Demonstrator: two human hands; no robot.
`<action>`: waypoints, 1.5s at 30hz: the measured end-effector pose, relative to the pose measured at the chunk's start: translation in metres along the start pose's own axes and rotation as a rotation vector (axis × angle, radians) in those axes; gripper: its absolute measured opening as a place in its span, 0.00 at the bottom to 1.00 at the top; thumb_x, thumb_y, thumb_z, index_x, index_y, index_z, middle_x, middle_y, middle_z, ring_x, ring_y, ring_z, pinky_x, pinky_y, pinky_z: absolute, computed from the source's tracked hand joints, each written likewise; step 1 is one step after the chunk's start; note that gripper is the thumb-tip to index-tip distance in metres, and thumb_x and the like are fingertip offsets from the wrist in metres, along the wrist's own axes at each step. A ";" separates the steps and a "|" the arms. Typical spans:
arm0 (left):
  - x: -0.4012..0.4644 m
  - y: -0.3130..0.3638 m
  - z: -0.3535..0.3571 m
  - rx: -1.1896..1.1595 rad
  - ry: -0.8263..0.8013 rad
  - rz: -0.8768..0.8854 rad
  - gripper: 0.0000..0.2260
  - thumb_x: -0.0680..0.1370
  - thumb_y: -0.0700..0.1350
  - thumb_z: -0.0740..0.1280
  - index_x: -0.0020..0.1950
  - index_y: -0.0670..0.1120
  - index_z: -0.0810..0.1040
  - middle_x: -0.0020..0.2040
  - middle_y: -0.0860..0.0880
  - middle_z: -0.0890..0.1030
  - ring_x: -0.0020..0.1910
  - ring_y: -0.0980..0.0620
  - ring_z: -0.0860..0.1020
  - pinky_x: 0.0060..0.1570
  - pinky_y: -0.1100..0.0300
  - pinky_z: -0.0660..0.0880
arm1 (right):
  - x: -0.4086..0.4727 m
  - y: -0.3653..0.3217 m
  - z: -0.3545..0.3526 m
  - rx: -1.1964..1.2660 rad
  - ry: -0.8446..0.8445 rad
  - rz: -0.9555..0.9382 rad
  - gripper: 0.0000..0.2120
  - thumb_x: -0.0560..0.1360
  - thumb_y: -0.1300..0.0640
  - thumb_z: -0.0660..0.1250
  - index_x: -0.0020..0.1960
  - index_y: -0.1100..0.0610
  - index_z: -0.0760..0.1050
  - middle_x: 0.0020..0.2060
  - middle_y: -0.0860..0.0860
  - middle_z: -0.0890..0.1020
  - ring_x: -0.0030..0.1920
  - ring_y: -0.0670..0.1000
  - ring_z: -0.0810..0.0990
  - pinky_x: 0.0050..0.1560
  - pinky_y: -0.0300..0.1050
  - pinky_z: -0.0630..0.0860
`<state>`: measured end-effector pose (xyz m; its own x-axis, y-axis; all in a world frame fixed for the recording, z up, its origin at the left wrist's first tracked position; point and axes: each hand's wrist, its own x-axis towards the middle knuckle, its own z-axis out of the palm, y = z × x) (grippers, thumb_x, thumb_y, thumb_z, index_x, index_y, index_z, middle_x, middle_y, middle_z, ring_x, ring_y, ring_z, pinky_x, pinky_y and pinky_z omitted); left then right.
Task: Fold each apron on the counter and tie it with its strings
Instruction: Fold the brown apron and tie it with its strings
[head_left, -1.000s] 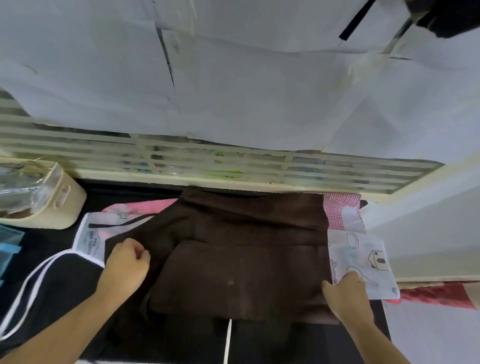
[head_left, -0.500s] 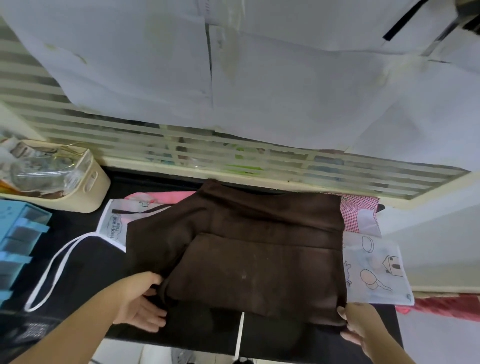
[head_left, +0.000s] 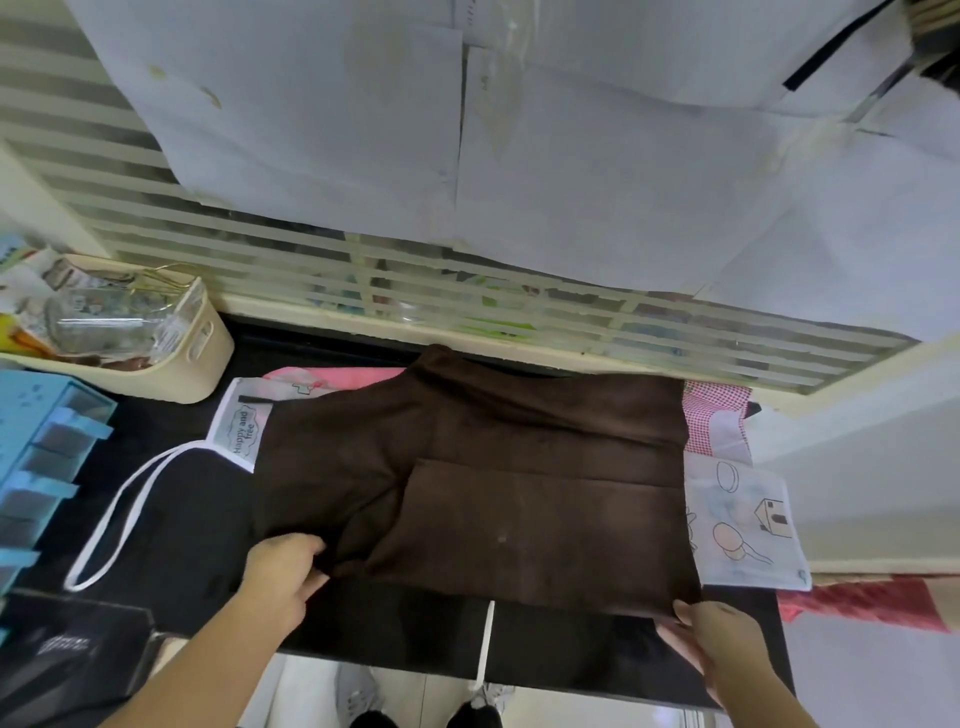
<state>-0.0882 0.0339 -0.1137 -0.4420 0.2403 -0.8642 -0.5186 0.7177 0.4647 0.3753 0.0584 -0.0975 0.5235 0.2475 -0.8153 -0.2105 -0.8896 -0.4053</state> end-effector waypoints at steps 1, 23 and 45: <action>-0.001 0.002 -0.005 0.086 0.060 0.083 0.11 0.80 0.30 0.66 0.60 0.38 0.78 0.61 0.35 0.79 0.56 0.36 0.79 0.59 0.41 0.79 | 0.003 0.000 -0.003 -0.033 0.038 -0.024 0.10 0.78 0.71 0.69 0.60 0.68 0.77 0.51 0.64 0.84 0.44 0.65 0.87 0.40 0.52 0.86; -0.010 -0.024 -0.062 1.129 -0.203 0.630 0.07 0.81 0.47 0.68 0.44 0.57 0.81 0.48 0.55 0.80 0.45 0.57 0.81 0.50 0.60 0.77 | -0.063 0.038 0.084 -1.210 -0.109 -1.012 0.17 0.79 0.58 0.64 0.66 0.48 0.70 0.64 0.48 0.74 0.63 0.54 0.77 0.64 0.54 0.77; 0.025 -0.001 -0.089 -0.108 -0.226 0.016 0.10 0.82 0.41 0.71 0.62 0.41 0.79 0.53 0.40 0.85 0.52 0.42 0.85 0.49 0.48 0.82 | -0.125 0.038 0.202 -1.431 -0.176 -1.387 0.16 0.74 0.60 0.65 0.60 0.52 0.69 0.54 0.51 0.74 0.53 0.56 0.77 0.50 0.48 0.75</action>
<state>-0.1638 -0.0196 -0.1183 -0.2823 0.3998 -0.8721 -0.5930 0.6418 0.4862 0.1346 0.0709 -0.0945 -0.3708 0.8579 -0.3556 0.9275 0.3223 -0.1895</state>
